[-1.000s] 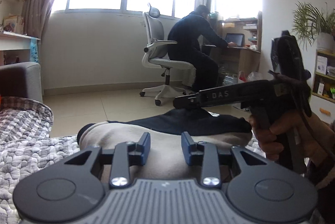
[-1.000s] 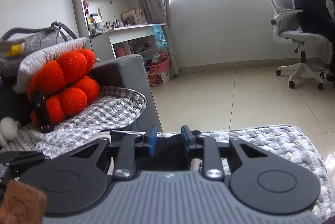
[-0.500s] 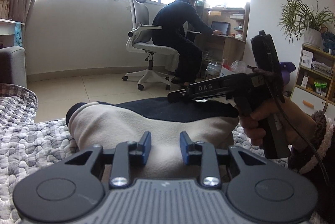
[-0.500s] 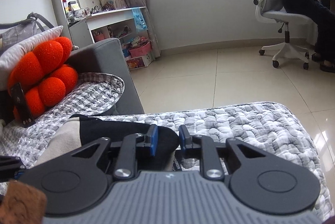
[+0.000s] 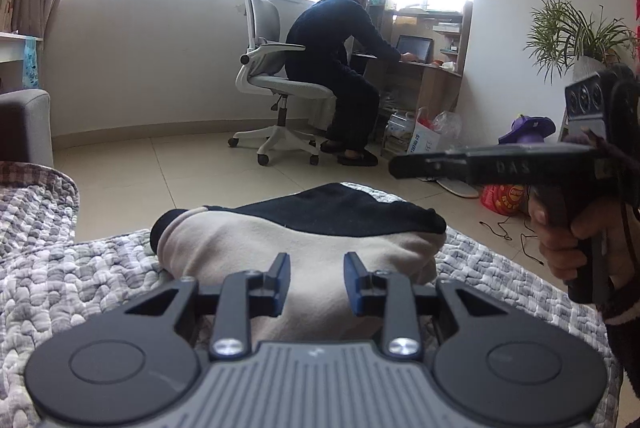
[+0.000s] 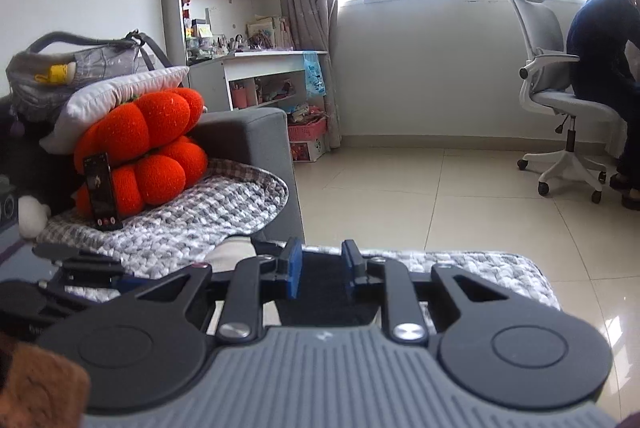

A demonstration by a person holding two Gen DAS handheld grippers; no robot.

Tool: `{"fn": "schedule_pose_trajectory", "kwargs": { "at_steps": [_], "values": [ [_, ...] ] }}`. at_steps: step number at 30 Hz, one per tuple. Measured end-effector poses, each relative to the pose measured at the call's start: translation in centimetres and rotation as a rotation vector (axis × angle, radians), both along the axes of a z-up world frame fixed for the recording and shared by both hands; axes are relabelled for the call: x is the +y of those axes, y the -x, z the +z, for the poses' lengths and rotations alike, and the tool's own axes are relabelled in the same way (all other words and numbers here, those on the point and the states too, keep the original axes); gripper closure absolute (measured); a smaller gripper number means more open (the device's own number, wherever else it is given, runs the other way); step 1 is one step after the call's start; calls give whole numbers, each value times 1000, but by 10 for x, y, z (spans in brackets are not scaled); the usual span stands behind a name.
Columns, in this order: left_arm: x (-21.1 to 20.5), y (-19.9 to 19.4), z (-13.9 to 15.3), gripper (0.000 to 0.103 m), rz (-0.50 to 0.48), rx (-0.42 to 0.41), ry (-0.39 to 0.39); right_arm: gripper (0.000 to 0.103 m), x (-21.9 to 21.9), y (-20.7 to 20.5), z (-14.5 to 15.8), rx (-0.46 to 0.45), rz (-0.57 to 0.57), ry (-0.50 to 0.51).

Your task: Fold clothes

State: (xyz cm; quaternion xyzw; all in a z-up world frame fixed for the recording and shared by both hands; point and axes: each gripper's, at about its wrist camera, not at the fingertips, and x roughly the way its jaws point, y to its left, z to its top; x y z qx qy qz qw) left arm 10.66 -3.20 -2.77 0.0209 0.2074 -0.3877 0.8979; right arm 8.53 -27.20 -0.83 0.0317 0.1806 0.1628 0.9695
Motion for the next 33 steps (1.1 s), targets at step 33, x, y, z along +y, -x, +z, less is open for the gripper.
{"fn": "schedule_pose_trajectory", "kwargs": {
  "at_steps": [33],
  "values": [
    [12,28,-14,74,6,-49,-104,83,-5,27,-36,67,-38,0]
  ]
}}
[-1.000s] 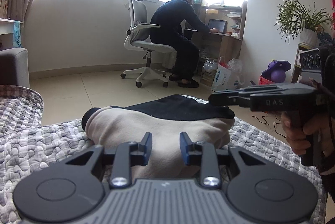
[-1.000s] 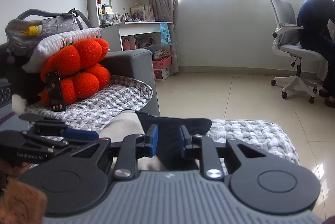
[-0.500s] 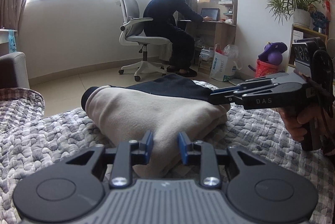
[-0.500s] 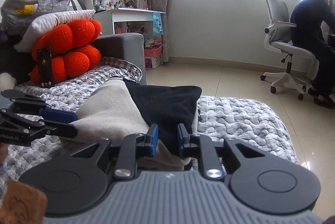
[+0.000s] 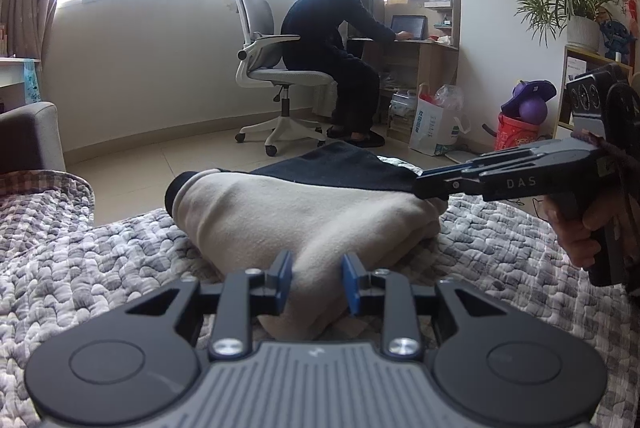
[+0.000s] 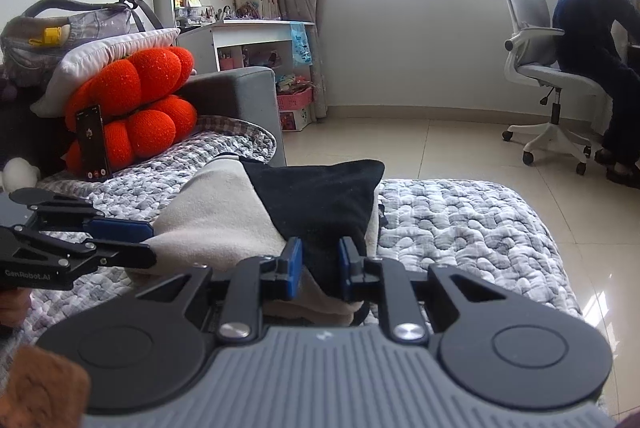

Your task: Fold clothes

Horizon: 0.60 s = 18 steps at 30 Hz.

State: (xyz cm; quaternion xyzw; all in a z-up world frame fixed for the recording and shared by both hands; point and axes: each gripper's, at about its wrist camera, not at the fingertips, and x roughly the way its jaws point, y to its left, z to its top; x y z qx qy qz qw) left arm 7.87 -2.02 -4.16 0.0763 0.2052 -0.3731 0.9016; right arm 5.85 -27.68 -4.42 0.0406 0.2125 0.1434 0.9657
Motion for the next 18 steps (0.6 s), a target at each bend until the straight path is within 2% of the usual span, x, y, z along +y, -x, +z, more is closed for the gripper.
{"fn": "schedule_pose_trajectory", "kwargs": {
  "at_steps": [4,6,8,9,11,18],
  "values": [
    [7,1,7,72,13,28,-21,80,-11,2,5,31,-1,-58],
    [11,0,10,68,20,49,-27,75,-16,2,7,55,7,-90],
    [16,-3,13,57,28,86,-14,71,-21,1,9,79,15,-120],
    [19,-6,15,55,29,112,1,69,-25,0,11,93,17,-144],
    [27,-15,17,44,32,183,56,52,-35,-4,11,128,23,-210],
    [48,-60,6,32,48,493,264,49,-65,-30,0,315,31,-497]
  ]
}}
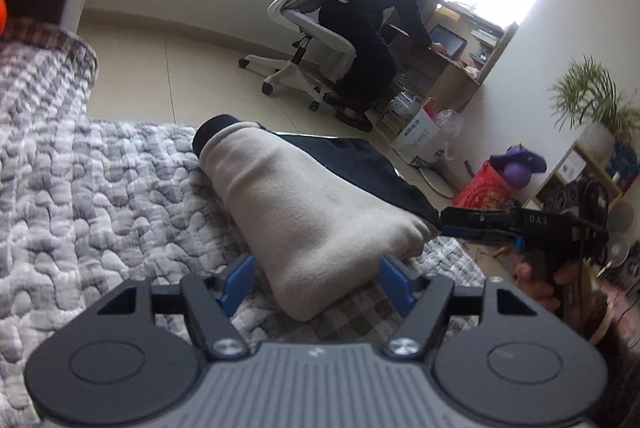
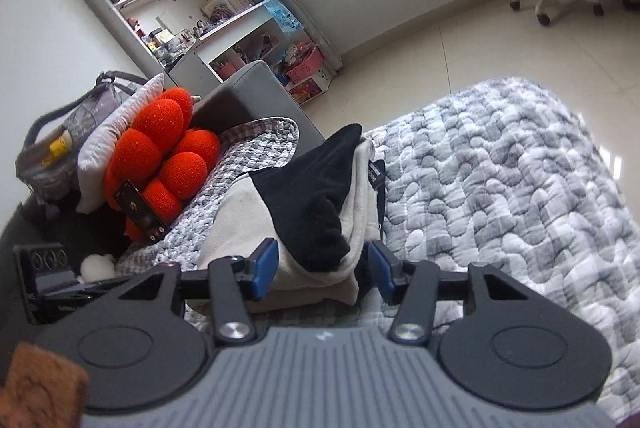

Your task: Fold clothes

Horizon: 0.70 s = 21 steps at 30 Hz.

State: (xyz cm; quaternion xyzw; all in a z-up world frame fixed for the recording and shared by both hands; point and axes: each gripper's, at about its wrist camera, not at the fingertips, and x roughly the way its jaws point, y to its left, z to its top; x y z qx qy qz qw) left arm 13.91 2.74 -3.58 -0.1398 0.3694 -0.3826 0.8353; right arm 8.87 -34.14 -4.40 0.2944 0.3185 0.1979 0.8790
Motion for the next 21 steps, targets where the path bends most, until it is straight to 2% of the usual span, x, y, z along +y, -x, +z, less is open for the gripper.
{"fn": "schedule_pose_trajectory", "kwargs": {
  "at_steps": [3,6,8,10,16,21],
  "values": [
    [3,-20,-10,30,25,112,61,46,-9,-12,-7,77,3,-106],
    [3,-37,-20,27,48,194,96,44,-12,-21,-11,131,0,-131],
    [1,-49,-29,27,63,248,116,38,-13,-27,-13,149,2,-134],
    [-1,-56,-37,27,80,283,136,38,-13,-32,-14,160,8,-141],
    [-10,-67,-50,30,142,310,224,38,-8,-49,-17,180,27,-142],
    [-24,-71,-51,33,183,286,236,38,-6,-63,-20,178,18,-158]
  ]
}}
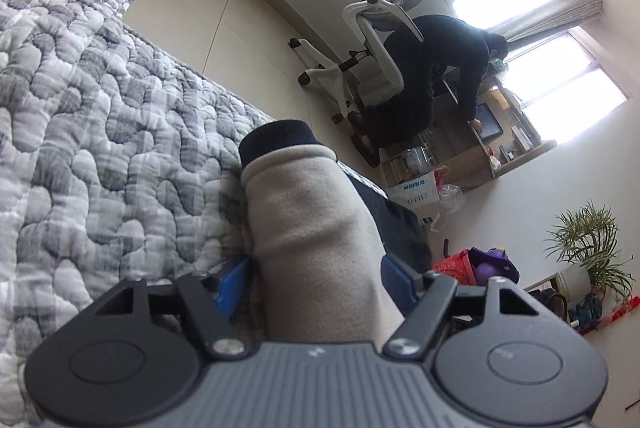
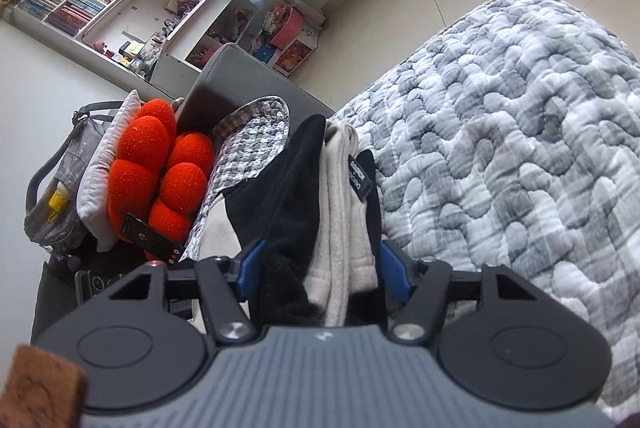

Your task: Fold clothes

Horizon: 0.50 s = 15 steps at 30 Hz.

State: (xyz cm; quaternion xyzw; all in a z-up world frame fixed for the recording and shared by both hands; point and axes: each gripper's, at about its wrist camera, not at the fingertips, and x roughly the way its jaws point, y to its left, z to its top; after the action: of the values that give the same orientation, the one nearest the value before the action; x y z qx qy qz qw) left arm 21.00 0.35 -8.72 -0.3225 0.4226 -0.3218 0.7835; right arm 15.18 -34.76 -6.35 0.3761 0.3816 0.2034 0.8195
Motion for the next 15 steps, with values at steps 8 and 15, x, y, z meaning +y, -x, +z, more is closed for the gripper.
{"fn": "schedule_pose_trajectory", "kwargs": {
  "at_steps": [8,15],
  "values": [
    [-14,-6,-1,49,70,-37,-29,48,0,-10,-8,2,-56,-48],
    [0,9,5,62,109,-28,24,64,7,-6,2,7,-99,-54]
  ]
}}
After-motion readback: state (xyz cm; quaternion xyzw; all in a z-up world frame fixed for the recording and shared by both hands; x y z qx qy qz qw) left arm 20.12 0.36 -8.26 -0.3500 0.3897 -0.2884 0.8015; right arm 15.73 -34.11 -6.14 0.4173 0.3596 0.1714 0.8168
